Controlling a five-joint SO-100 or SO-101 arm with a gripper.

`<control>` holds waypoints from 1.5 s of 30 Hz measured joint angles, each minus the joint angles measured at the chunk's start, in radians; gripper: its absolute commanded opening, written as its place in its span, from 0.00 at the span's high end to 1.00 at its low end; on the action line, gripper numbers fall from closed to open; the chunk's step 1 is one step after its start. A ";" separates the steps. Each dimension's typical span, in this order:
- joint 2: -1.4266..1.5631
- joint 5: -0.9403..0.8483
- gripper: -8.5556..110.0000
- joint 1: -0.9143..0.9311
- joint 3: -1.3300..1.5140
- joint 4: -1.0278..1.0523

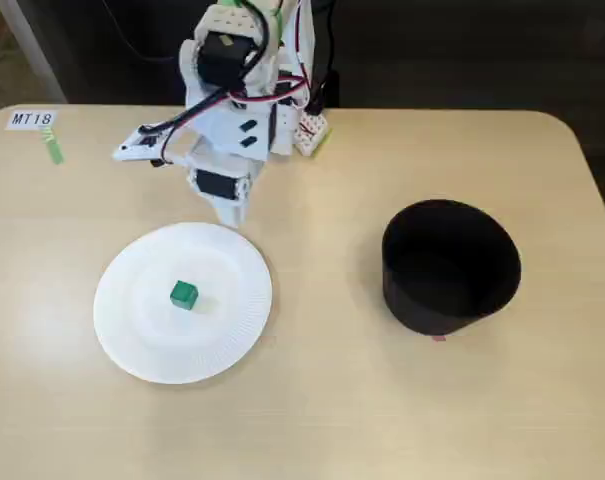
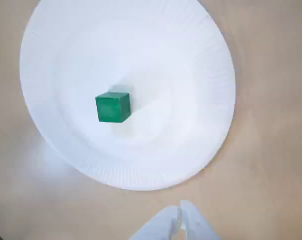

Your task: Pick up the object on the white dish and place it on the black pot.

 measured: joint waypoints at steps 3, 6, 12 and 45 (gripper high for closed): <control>-0.032 0.000 0.82 0.023 0.000 -0.044; -0.054 -0.025 0.75 0.051 0.000 -0.072; -0.095 -0.072 0.71 0.095 0.000 -0.106; -0.538 0.808 0.93 0.127 -0.459 0.035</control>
